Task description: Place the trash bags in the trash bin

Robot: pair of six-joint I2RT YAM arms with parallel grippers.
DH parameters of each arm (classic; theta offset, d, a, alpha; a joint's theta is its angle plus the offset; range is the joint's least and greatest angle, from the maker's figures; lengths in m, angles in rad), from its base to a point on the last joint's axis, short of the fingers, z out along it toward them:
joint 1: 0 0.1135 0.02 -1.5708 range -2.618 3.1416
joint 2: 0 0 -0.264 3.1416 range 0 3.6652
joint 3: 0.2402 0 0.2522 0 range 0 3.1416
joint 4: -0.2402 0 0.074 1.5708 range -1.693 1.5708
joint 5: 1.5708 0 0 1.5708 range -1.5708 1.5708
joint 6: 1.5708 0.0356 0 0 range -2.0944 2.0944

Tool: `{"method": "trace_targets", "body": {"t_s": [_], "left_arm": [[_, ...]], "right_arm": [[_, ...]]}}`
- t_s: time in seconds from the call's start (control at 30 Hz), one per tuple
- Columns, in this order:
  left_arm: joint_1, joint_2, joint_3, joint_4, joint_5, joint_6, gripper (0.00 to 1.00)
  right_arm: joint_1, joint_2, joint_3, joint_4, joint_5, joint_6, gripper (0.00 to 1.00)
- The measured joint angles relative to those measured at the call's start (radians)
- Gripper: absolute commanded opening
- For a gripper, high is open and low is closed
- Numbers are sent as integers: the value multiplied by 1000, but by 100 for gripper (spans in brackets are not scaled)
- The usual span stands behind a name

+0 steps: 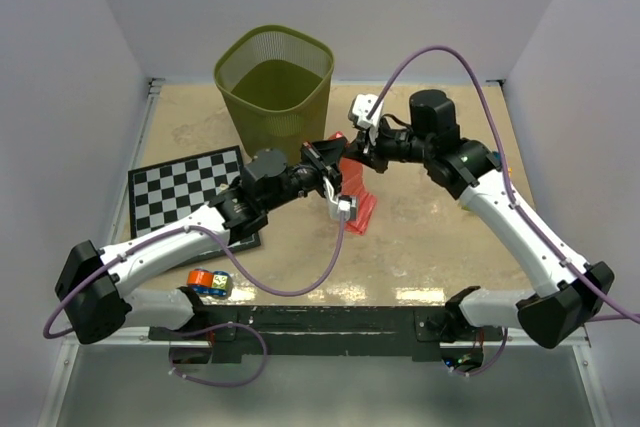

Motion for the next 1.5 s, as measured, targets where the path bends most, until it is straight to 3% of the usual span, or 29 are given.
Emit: {"method": "trace_targets", "body": {"t_s": [0.13,0.33,0.63,0.87,1.23,1.5], "left_arm": [[5,7,0,-25,-21,7,0],[-22,10,-1,-18,-18,16,0],[-31,20,-2,15,-28,26,0],[-31,20,-2,-23,-60,26,0],[-45,26,-4,61,-75,26,0],[-44,26,-5,-4,-82,26,0]], "right_arm": [[-2,-9,40,-19,-68,11,0],[0,-35,-46,7,58,1,0],[-12,-24,-64,-15,61,-20,0],[-48,-34,10,-16,-31,-20,0],[-45,-52,-106,9,-14,-47,0],[-45,-39,10,-10,-64,-23,0]]}}
